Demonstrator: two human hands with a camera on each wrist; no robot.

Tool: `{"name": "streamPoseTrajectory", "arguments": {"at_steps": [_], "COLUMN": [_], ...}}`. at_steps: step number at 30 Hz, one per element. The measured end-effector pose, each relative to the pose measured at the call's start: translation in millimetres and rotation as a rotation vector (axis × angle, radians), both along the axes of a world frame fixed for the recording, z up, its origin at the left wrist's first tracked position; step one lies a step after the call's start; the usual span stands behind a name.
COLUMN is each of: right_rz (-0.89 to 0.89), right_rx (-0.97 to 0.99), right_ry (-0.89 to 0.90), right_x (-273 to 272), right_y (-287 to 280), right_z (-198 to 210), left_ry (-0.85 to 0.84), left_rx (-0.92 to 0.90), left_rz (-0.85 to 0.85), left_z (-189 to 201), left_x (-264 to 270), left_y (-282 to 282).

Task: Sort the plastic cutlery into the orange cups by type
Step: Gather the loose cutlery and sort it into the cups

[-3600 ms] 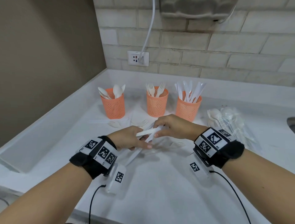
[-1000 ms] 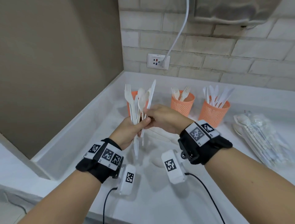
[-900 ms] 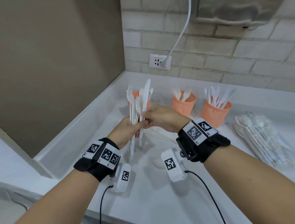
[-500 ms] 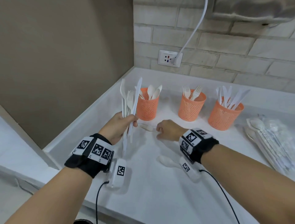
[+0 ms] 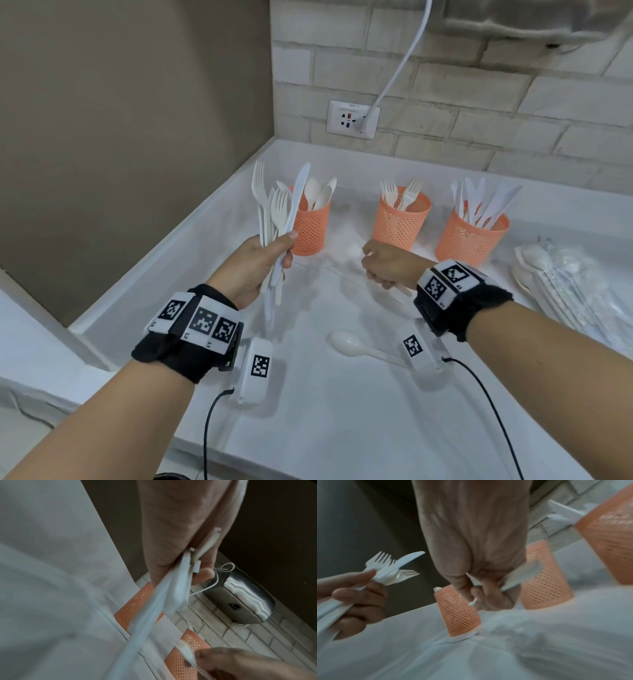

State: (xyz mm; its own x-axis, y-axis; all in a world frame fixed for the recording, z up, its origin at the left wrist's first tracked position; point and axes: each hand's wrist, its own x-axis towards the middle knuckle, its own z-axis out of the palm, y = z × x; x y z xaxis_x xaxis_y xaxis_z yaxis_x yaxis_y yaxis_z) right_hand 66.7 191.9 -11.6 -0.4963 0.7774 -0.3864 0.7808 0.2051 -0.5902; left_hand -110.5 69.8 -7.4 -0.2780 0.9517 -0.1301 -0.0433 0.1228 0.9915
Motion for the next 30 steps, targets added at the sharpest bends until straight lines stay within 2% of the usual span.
{"name": "streamPoseTrajectory", "arguments": {"at_steps": [2,5,8,11,15,20,23,25,28,30], "right_rz": [0.017,0.151,0.169,0.169,0.048,0.042,0.006,0.058,0.223,0.331], "right_rx": [0.001,0.180,0.281,0.265,0.243,0.277,0.257,0.227,0.147,0.085], "right_ry": [-0.107,-0.315,-0.413,-0.474,-0.404,-0.402,-0.328,-0.327,-0.455,-0.430], "right_x": [7.3,9.8,12.5,19.5,27.7,31.3,37.3,44.0,51.0,56.0], "right_y": [-5.7,-16.0,-17.2,-15.0,-19.7,-20.8,-19.0,-19.8,-27.6,-40.0], "right_z": [-3.1,-16.5,-18.0,-21.2,-24.5,-26.7,-28.2,-27.4,-22.2,-20.6], "left_ry": [0.004,0.008,0.009,0.004,-0.001,-0.002,0.000,-0.003,-0.003,-0.002], "left_rx": [-0.003,-0.010,-0.008,-0.008,-0.012,-0.008,-0.012,-0.014,-0.018,-0.023], "left_rz": [-0.015,-0.036,-0.047,-0.051,-0.062,-0.065,-0.062,-0.063,-0.061,-0.053], "left_z": [-0.2,0.7,1.6,1.2,0.7,1.6,1.9,1.5,-0.1,-1.5], "left_x": [3.4,7.5,8.2,8.2,12.8,18.8,21.1,21.9,21.1,20.5], "left_y": [2.5,4.8,4.4,3.4,3.0,3.5,3.1,2.2,1.3,1.7]}}
